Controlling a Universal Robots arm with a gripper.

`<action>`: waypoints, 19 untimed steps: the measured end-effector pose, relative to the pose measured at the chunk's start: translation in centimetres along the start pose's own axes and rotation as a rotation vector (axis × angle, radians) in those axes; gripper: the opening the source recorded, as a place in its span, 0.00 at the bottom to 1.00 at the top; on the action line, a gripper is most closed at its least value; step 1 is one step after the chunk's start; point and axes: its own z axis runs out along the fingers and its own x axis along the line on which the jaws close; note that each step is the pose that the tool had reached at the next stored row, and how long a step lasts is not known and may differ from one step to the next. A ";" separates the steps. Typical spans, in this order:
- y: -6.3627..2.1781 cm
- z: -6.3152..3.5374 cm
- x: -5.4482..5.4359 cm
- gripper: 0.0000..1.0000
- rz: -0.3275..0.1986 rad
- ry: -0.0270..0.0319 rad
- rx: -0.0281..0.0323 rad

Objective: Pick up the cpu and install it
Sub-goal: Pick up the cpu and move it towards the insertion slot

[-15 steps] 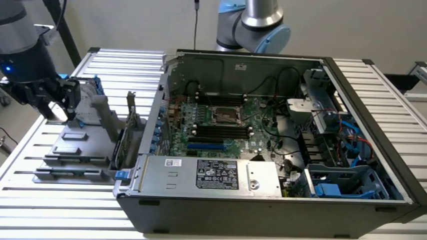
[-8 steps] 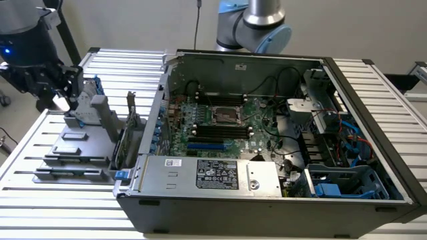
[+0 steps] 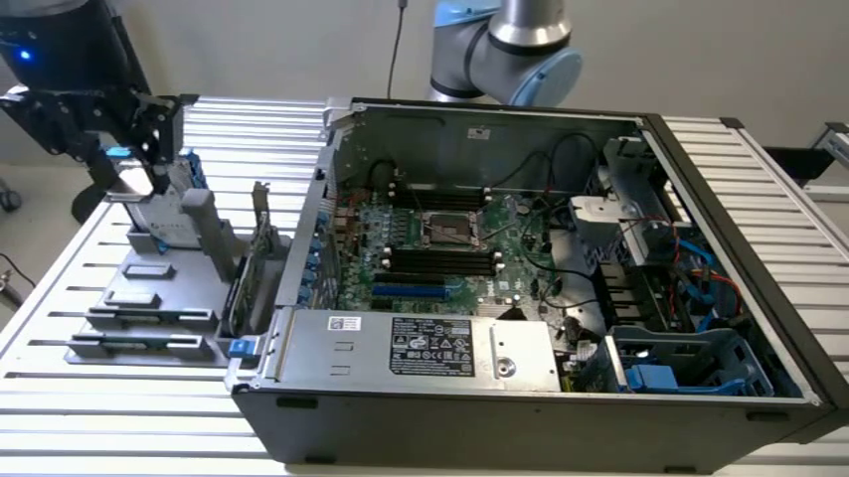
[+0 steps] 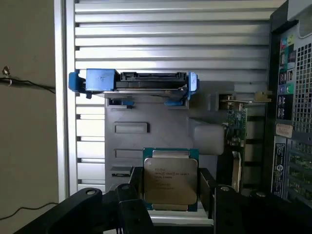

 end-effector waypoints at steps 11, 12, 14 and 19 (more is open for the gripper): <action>0.16 -2.28 -4.9 0.55 0.000 0.0025 -0.0012; 0.18 -2.36 -5.4 0.55 0.000 0.0024 -0.0014; 0.21 -2.50 -6.3 0.55 0.000 0.0025 -0.0018; 0.33 -2.76 -8.5 0.55 0.000 0.0025 -0.0027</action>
